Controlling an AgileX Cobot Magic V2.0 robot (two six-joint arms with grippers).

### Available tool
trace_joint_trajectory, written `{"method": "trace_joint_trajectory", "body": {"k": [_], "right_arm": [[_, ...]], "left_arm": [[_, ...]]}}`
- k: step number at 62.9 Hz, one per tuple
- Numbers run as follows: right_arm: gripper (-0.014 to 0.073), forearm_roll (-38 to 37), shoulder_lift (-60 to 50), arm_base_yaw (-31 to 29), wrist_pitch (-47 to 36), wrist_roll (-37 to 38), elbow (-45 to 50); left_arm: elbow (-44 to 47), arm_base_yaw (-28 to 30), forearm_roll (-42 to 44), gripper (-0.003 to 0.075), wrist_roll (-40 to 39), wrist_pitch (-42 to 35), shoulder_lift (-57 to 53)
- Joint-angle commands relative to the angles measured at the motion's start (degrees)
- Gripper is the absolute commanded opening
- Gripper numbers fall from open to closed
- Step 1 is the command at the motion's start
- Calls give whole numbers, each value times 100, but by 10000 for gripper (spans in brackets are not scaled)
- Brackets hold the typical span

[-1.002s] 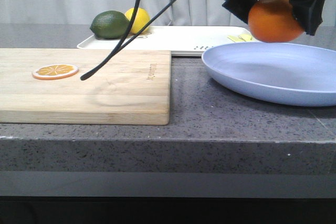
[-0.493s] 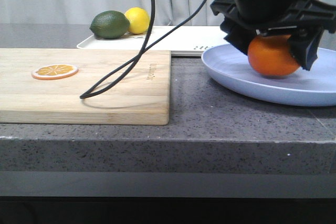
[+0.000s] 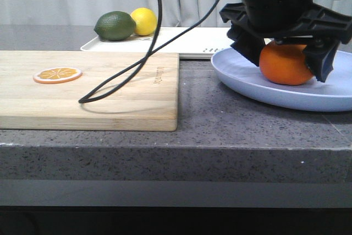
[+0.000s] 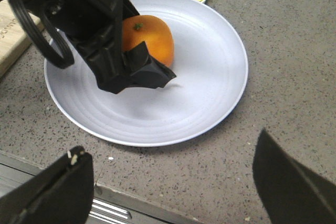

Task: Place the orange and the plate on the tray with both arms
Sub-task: 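Lower the orange onto the plate and open the left gripper, then raise the left gripper away from the plate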

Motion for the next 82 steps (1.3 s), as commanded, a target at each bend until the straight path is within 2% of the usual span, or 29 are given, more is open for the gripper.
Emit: {"method": "trace_joint_trajectory", "body": {"k": [1,18,24,35,45,59,63,69,82], "right_arm": [[622,-3,57,5,-440,-63,-204],[622,-197,57,-14,-419,-48,-192],[622,-499,71,-81,-450,304,-167],[622,-989,301,-586,-401,1160,-178],[622,-860,919,-1106,-260,1192,-323],[622,-766,1931,-1823,320,1022,-1091],[618,-555,2222,-2073,470,849,-1281],[590,191,2639,-2474,702,297,-1444],[556,2973,3392,-3211,1405,-1902,-1465]], "left_arm": [[-171,-47,12,640,-48,-102,-730],[-75,182,539,640,-79,1002,-1903],[416,450,526,640,-103,1133,-2402],[1715,874,353,640,-103,774,-3459],[3110,1283,353,640,-103,340,-4732],[4857,2076,353,640,-103,-245,-6465],[5279,2317,353,640,-103,-303,-6934],[5814,2621,353,640,-103,-250,-7564],[6607,2841,273,640,-103,-318,-8653]]}}
